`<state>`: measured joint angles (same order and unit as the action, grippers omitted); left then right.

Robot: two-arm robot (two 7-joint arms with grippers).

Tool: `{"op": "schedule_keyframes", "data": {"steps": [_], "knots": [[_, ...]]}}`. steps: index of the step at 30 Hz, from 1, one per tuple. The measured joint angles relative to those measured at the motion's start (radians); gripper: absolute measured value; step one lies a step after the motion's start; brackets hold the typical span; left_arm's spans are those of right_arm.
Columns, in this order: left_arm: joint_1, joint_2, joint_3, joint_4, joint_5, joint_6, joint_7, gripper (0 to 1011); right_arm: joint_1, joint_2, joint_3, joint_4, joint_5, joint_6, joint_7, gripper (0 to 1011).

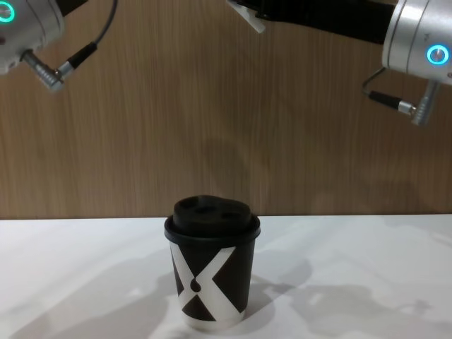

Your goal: Pick up the straw with one hand, pass it to the other hand, and insert it into the cup.

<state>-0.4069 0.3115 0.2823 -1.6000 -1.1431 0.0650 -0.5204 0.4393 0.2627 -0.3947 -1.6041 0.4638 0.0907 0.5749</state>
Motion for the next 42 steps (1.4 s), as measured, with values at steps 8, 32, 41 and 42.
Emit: {"op": "schedule_keyframes", "data": {"steps": [8, 32, 41, 42], "knots": [[-0.016, -0.005, 0.014, 0.013, 0.0, -0.003, 0.02, 964, 0.0, 0.0, 0.0, 0.0, 0.0, 0.0, 0.0, 7], [-0.028, 0.012, 0.041, 0.011, 0.008, -0.013, 0.064, 250, 0.0, 0.0, 0.0, 0.0, 0.0, 0.0, 0.0, 7], [-0.029, 0.019, 0.047, 0.01, 0.005, -0.019, 0.068, 85, 0.0, 0.0, 0.0, 0.0, 0.0, 0.0, 0.0, 8], [-0.029, 0.019, 0.047, 0.01, 0.004, -0.019, 0.068, 78, 0.0, 0.0, 0.0, 0.0, 0.0, 0.0, 0.0, 7]]}}
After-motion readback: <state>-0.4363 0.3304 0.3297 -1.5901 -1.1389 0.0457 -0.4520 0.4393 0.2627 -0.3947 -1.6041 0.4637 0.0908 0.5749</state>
